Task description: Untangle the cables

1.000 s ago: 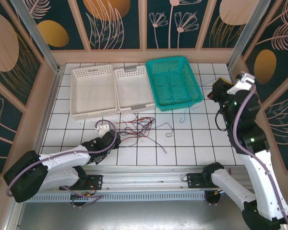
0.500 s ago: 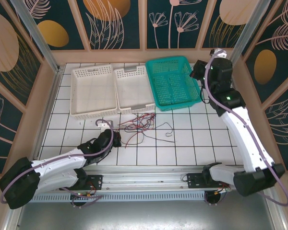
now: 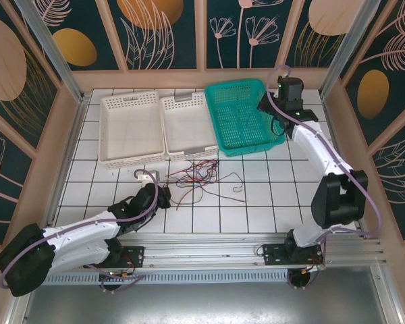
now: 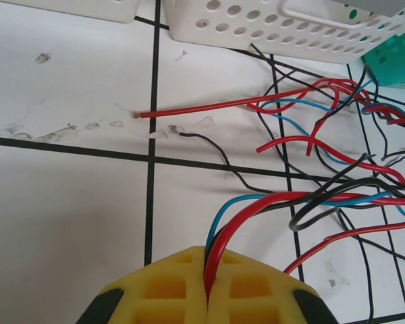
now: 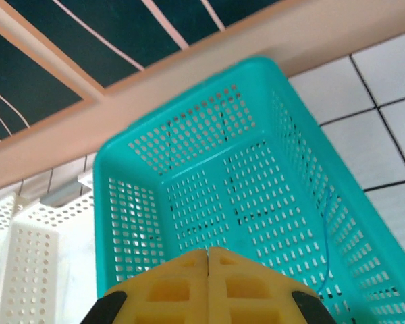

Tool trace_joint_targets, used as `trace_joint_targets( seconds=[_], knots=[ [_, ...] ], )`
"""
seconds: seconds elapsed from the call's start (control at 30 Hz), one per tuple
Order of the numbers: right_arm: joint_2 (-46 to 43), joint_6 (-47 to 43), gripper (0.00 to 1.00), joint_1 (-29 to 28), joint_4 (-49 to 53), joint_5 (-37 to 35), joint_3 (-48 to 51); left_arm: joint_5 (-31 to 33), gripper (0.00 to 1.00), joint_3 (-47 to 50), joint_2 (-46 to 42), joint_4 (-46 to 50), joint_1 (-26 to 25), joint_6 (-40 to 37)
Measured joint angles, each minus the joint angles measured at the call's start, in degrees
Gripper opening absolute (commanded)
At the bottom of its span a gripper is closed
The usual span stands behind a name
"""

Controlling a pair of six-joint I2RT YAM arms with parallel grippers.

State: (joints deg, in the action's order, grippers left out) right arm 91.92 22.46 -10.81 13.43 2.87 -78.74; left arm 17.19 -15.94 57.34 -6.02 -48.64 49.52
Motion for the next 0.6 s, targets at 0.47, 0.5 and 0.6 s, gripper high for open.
trace_joint_targets(
  seconds=[0.47, 0.5, 0.6],
  knots=[
    [3.89, -0.52, 0.22, -0.74, 0.13, 1.29, -0.04, -0.28, 0.0, 0.0, 0.9, -1.51, -0.96, -0.04],
    [3.89, -0.66, 0.24, -0.96, 0.13, 1.29, -0.07, -0.28, 0.0, 0.0, 1.07, -1.51, -0.98, -0.2],
    [3.89, -1.14, 0.34, -1.46, 0.2, 1.33, -0.09, -0.31, 0.0, 0.0, 1.55, -1.6, -1.2, -0.44]
  ],
)
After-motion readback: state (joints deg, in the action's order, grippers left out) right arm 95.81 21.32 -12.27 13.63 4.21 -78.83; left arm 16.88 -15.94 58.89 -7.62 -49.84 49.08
